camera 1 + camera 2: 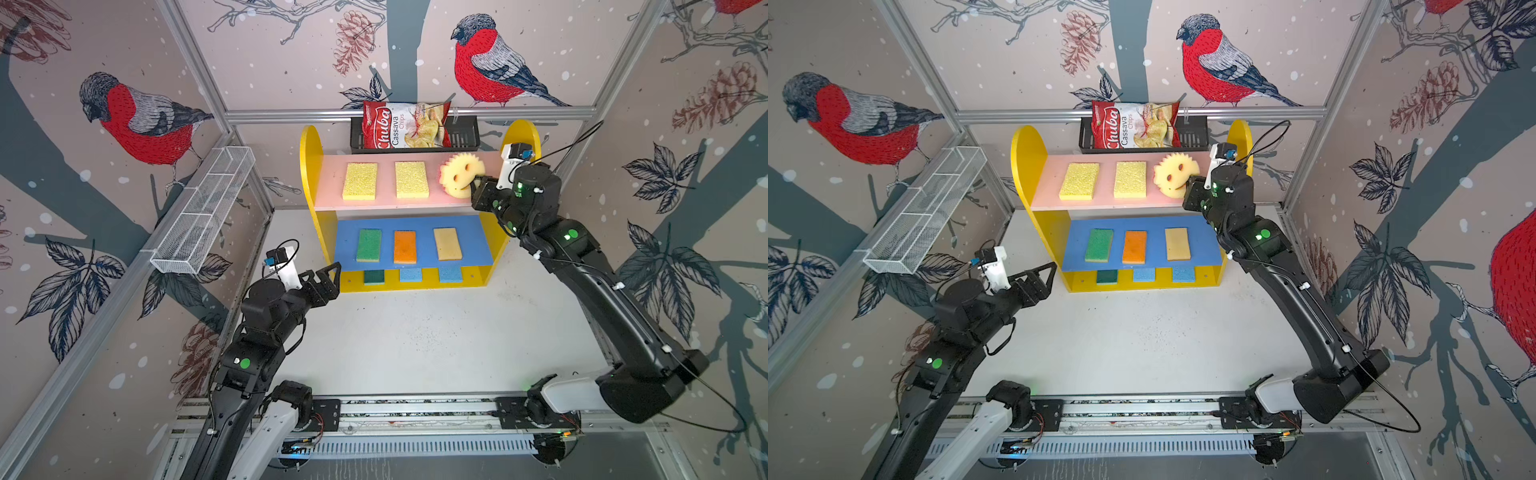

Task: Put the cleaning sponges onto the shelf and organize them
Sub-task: 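Raise the smiley sponge with right gripper to the pink shelf edge, then lower the smiley sponge toward the blue shelf while left gripper reaches to it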

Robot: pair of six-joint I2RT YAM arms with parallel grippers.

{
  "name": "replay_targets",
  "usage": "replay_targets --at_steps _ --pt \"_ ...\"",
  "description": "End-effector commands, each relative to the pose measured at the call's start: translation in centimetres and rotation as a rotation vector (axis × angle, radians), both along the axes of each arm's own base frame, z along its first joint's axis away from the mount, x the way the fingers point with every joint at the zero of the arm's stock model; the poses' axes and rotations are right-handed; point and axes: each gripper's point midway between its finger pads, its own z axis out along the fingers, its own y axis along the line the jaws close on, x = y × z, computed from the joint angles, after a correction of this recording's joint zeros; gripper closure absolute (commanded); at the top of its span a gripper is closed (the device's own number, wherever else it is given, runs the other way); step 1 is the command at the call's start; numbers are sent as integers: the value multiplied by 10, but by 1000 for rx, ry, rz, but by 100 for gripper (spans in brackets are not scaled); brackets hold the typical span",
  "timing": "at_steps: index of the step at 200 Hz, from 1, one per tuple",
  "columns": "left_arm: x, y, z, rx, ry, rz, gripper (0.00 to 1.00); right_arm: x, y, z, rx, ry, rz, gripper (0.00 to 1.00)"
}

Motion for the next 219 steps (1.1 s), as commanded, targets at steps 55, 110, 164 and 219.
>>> replay_targets --at_steps 55,110,164,219 --pt "2 -2 1 -5 -3 -6 9 7 -5 14 -15 -36 -32 53" --pt "3 -3 1 -13 -4 -10 9 5 -9 16 -1 -57 -31 100" --pt "1 -19 15 -43 -37 -104 9 -31 -1 33 104 -110 118 100" --pt "-11 -45 56 -133 -160 -269 4 -65 58 -13 54 61 406 100"
